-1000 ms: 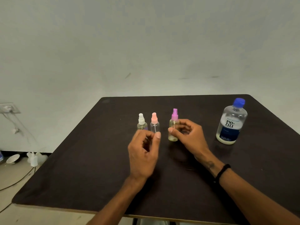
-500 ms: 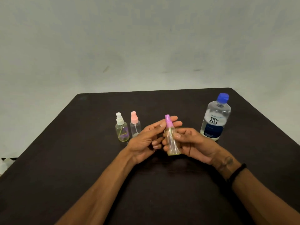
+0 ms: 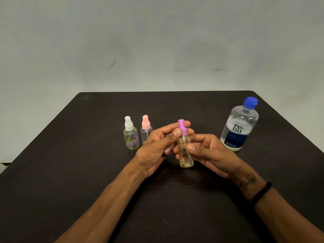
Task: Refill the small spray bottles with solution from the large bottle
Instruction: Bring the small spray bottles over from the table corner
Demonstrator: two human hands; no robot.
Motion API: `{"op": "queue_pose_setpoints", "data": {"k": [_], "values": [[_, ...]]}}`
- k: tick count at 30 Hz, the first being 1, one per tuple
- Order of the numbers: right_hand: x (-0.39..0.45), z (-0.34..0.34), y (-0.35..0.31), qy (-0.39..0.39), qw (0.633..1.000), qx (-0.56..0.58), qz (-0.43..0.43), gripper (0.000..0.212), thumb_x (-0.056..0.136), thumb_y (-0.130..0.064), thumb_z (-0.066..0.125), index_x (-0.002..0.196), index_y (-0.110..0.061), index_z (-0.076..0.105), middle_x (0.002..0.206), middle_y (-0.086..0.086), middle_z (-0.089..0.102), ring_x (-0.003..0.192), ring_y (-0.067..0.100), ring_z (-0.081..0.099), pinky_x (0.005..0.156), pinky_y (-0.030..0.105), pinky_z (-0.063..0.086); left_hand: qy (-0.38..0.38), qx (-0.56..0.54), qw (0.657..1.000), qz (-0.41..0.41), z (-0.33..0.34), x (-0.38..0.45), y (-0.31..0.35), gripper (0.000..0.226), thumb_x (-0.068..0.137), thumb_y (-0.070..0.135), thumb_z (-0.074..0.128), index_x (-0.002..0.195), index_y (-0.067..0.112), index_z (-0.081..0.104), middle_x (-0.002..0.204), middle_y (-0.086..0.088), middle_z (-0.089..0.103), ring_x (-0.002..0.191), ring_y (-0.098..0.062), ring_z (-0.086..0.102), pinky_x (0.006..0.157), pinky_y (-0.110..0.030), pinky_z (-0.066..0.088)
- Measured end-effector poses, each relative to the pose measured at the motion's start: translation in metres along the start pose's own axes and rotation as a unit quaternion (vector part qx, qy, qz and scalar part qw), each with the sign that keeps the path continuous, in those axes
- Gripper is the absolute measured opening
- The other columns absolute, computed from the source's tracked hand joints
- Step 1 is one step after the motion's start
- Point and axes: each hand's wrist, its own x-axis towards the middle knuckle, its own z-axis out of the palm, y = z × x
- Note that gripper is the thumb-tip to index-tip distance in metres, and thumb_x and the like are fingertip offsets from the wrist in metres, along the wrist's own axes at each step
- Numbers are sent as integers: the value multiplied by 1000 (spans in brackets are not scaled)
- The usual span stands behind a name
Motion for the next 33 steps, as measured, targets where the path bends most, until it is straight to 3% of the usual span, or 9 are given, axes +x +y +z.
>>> {"op": "queue_pose_setpoints", "data": {"k": [3,6,13,18,21,26,29,31,33], "values": [[0,1,-1,16,999,-35,-20,44,93,-14,70,131,7,64,123,32,70,110,41,71,93,41,60,24,36,999,20,2,-1,1,32,96,23,61,126,15,72,119,-10,77,49,-1,46,56,-18,44],[0,3,-1,52,994,-89,-45,40,94,-9,71,132,5,65,120,25,74,112,37,74,95,39,60,77,68,994,36,5,1,-1,34,97,16,64,129,8,68,116,-11,78,68,-2,67,54,-15,41],[2,9,0,161,970,-172,-64,44,79,-15,85,121,-7,73,109,10,80,105,25,77,91,32,62,197,86,974,71,11,5,-12,32,85,14,82,116,13,75,104,-4,81,85,-11,74,54,-16,48],[2,5,-1,150,980,-119,-49,43,81,-18,81,121,-5,73,110,17,79,104,28,77,89,34,62,124,67,989,46,13,1,-9,32,102,23,61,133,14,67,122,-2,76,53,-8,52,53,-17,49],[2,4,-2,139,984,-102,-42,43,83,-17,79,123,-3,72,111,18,79,104,27,77,89,33,61,103,63,992,40,10,1,-7,33,107,20,51,137,14,64,128,1,74,48,-4,44,58,-17,48],[1,2,-1,116,986,-110,-40,41,84,-15,79,123,-4,71,113,18,78,108,31,76,92,37,61,140,51,988,36,11,1,-7,32,100,12,64,131,10,68,118,-5,78,50,-2,50,49,-12,41],[0,3,-1,119,984,-125,-44,41,83,-16,81,122,-5,71,113,16,79,109,31,75,93,38,61,192,63,978,49,12,1,-8,30,90,14,77,120,13,75,108,-5,80,72,-2,68,54,-14,47],[0,4,-1,122,981,-143,-47,40,83,-17,82,121,-5,72,111,14,79,106,27,76,91,33,60,206,76,974,54,14,1,-10,30,86,19,81,115,18,77,109,-5,79,81,-4,69,58,-17,49],[0,5,-1,126,980,-149,-47,40,84,-17,82,121,-5,72,111,13,79,105,26,76,90,32,60,198,67,977,46,15,0,-10,31,89,23,79,119,18,76,111,-7,79,71,-6,64,57,-17,49]]}}
